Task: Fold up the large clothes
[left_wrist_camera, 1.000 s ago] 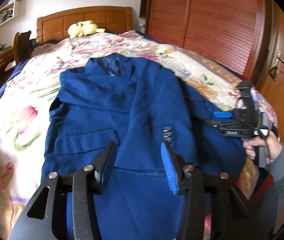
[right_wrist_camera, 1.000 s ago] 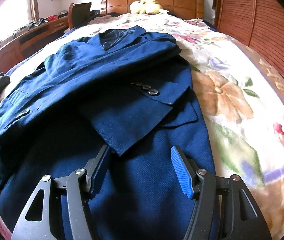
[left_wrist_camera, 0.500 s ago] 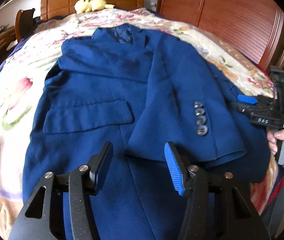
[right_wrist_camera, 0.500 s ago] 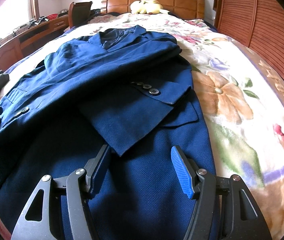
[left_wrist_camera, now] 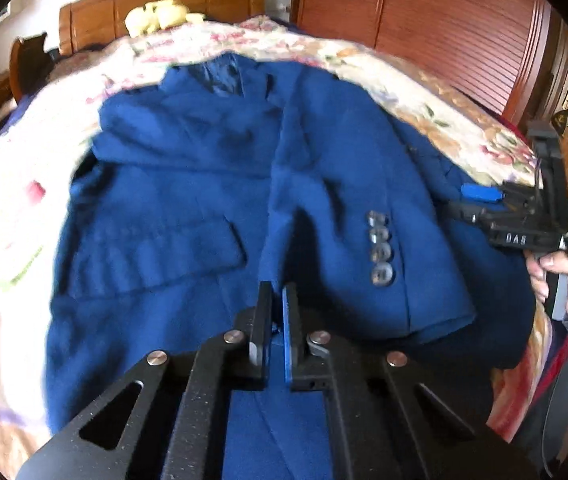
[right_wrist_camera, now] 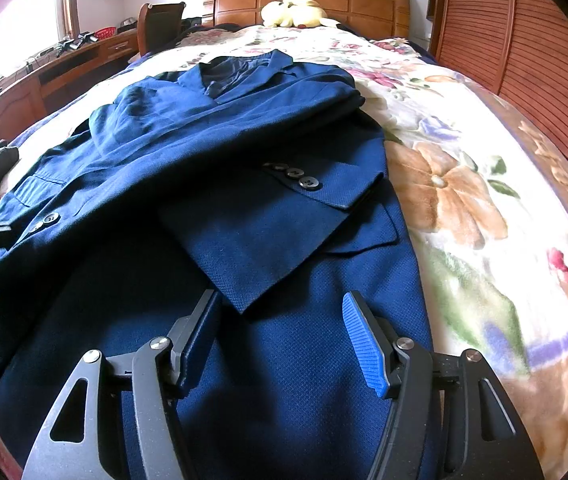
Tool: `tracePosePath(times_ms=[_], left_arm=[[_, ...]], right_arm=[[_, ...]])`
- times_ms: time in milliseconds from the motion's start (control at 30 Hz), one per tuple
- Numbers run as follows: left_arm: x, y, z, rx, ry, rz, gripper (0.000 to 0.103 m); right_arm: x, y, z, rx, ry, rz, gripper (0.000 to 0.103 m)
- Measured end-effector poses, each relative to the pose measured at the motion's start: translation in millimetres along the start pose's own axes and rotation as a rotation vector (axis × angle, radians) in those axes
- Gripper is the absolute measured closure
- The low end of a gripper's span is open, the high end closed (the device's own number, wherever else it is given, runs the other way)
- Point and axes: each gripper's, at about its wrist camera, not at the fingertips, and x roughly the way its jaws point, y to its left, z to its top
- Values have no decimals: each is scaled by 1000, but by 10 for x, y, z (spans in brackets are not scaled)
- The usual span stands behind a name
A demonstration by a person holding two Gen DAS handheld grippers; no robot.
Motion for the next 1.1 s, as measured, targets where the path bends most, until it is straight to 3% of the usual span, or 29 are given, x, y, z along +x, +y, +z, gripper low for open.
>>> tracePosePath(times_ms=[200,400,600,867,1100], left_arm=[[-401,143,249,-22,-110,51,98],[-440,273,267,-62,-93,93,98],[-561,406,20,-78,-81,97,70],[-815,611,-463,-122,-55,150,68],[-740,726,-688,-145,-13,194,68]], right_arm=[[-1,2,1,-1,0,0,38],[-1,2,1,-1,1,0,38],[-2,1,3,-1,1,0,38],[-1,1,4,-2,1,0,38],[7,9,-2,-4,2,-2,37]])
